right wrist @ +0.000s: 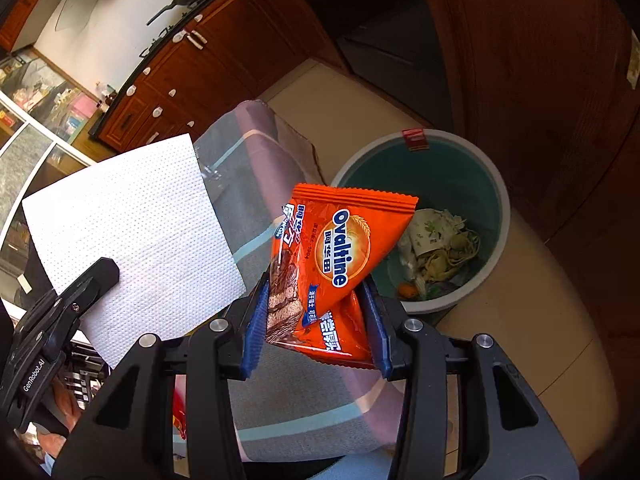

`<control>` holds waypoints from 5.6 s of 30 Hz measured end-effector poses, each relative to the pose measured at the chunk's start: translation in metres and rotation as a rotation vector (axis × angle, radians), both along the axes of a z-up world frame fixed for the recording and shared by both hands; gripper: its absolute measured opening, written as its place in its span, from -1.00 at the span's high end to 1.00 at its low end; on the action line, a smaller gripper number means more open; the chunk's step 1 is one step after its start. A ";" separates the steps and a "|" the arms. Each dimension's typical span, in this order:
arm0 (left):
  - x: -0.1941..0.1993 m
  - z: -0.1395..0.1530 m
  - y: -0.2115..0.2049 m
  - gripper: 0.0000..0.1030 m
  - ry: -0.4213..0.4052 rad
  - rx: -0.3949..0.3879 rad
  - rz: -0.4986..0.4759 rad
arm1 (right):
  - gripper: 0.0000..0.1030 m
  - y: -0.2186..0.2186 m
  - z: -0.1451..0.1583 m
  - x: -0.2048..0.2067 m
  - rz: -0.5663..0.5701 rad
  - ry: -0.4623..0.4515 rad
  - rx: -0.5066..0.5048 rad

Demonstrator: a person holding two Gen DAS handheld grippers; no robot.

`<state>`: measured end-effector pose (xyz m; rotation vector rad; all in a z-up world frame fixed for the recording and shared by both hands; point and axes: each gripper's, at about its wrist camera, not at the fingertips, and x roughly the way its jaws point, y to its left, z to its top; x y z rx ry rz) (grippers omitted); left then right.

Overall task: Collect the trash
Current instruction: 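Carry paper towel and Ovaltine wrapper over the bin and open both tools, then move both tools back over the table toward the red bag and sponge, then grasp the red plastic bag with the left tool while the right tool grasps the yellow sponge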

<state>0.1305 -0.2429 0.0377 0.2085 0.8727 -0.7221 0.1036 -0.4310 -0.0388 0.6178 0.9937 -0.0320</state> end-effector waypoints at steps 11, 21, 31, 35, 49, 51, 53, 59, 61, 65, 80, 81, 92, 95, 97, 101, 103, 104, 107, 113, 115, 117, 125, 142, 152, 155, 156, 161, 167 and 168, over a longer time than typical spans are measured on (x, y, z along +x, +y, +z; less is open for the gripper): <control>0.028 -0.033 -0.069 0.97 0.092 -0.004 -0.080 | 0.20 -0.057 -0.024 0.002 -0.098 0.064 -0.001; 0.052 -0.082 -0.091 0.92 0.187 0.029 -0.092 | 0.20 -0.074 -0.049 0.015 -0.113 0.129 -0.005; 0.054 -0.097 -0.079 -0.48 0.171 0.056 -0.059 | 0.20 -0.075 -0.060 0.029 -0.111 0.160 -0.010; 0.050 -0.099 -0.069 -0.83 0.157 0.072 -0.046 | 0.19 -0.070 -0.062 0.035 -0.101 0.166 -0.011; 0.038 -0.099 -0.036 -0.89 0.183 0.097 -0.030 | -0.56 -0.058 -0.062 0.038 -0.130 0.213 -0.001; 0.039 -0.098 -0.030 -0.90 0.188 0.091 -0.022 | -0.61 -0.057 -0.061 0.035 -0.140 0.222 0.000; 0.038 -0.096 -0.026 -0.90 0.195 0.082 -0.015 | -0.61 -0.054 -0.059 0.032 -0.144 0.226 -0.005; 0.027 -0.084 -0.011 -0.90 0.171 0.065 -0.001 | -0.61 -0.043 -0.047 0.023 -0.144 0.221 -0.014; 0.023 -0.079 -0.005 -0.90 0.166 0.062 0.003 | -0.64 -0.037 -0.042 0.021 -0.139 0.217 -0.016; 0.014 -0.073 0.012 -0.90 0.159 0.063 0.029 | -0.69 -0.021 -0.035 0.015 -0.124 0.205 -0.022; -0.024 -0.063 0.127 -0.91 0.153 0.058 0.194 | -0.69 0.069 -0.020 0.000 0.006 0.199 -0.029; -0.027 -0.063 0.135 -0.91 0.150 0.059 0.207 | -0.68 0.076 -0.019 -0.001 0.013 0.199 -0.030; -0.055 -0.083 0.240 -0.91 0.163 0.057 0.378 | -0.69 0.160 -0.019 -0.007 0.131 0.215 -0.051; -0.061 -0.091 0.263 -0.91 0.173 0.072 0.412 | -0.69 0.179 -0.022 -0.007 0.163 0.226 -0.063; -0.065 -0.097 0.279 -0.91 0.181 0.081 0.434 | -0.68 0.190 -0.024 -0.007 0.183 0.240 -0.071; -0.070 -0.111 0.305 -0.91 0.213 0.083 0.473 | -0.68 0.206 -0.029 -0.006 0.208 0.262 -0.086; -0.070 -0.119 0.313 -0.91 0.237 0.078 0.482 | -0.69 0.214 -0.032 -0.005 0.218 0.271 -0.091; -0.071 -0.123 0.316 -0.91 0.248 0.079 0.484 | -0.69 0.218 -0.033 -0.004 0.223 0.277 -0.095; -0.071 -0.133 0.321 -0.91 0.274 0.072 0.484 | -0.68 0.230 -0.038 -0.003 0.246 0.294 -0.101; -0.069 -0.140 0.325 -0.91 0.285 0.057 0.478 | -0.69 0.264 -0.056 -0.002 0.344 0.339 -0.129; -0.069 -0.141 0.325 -0.91 0.288 0.058 0.473 | -0.68 0.273 -0.062 -0.002 0.372 0.352 -0.148; -0.068 -0.143 0.324 -0.91 0.290 0.061 0.469 | -0.68 0.282 -0.068 -0.002 0.394 0.364 -0.163; -0.058 -0.143 0.310 -0.92 0.292 0.009 0.430 | -0.69 0.286 -0.081 0.001 0.402 0.385 -0.225; -0.039 -0.134 0.249 0.91 0.278 -0.066 0.316 | -0.69 0.235 -0.073 0.011 0.319 0.346 -0.074; -0.025 -0.132 0.267 0.89 0.260 -0.026 0.331 | -0.69 0.205 -0.066 0.074 0.081 0.317 -0.070; -0.022 -0.139 0.272 0.88 0.281 -0.032 0.331 | -0.69 0.209 -0.068 0.092 0.029 0.312 -0.087; -0.021 -0.141 0.275 0.87 0.289 -0.036 0.329 | -0.69 0.213 -0.070 0.098 0.019 0.314 -0.102; -0.014 -0.143 0.283 0.83 0.309 -0.053 0.322 | -0.76 0.232 -0.079 0.122 0.001 0.312 -0.144; -0.007 -0.146 0.286 0.76 0.320 -0.067 0.311 | -0.64 0.239 -0.079 0.126 0.053 0.278 -0.166; -0.006 -0.146 0.286 0.72 0.322 -0.074 0.311 | -0.36 0.244 -0.077 0.126 0.074 0.260 -0.154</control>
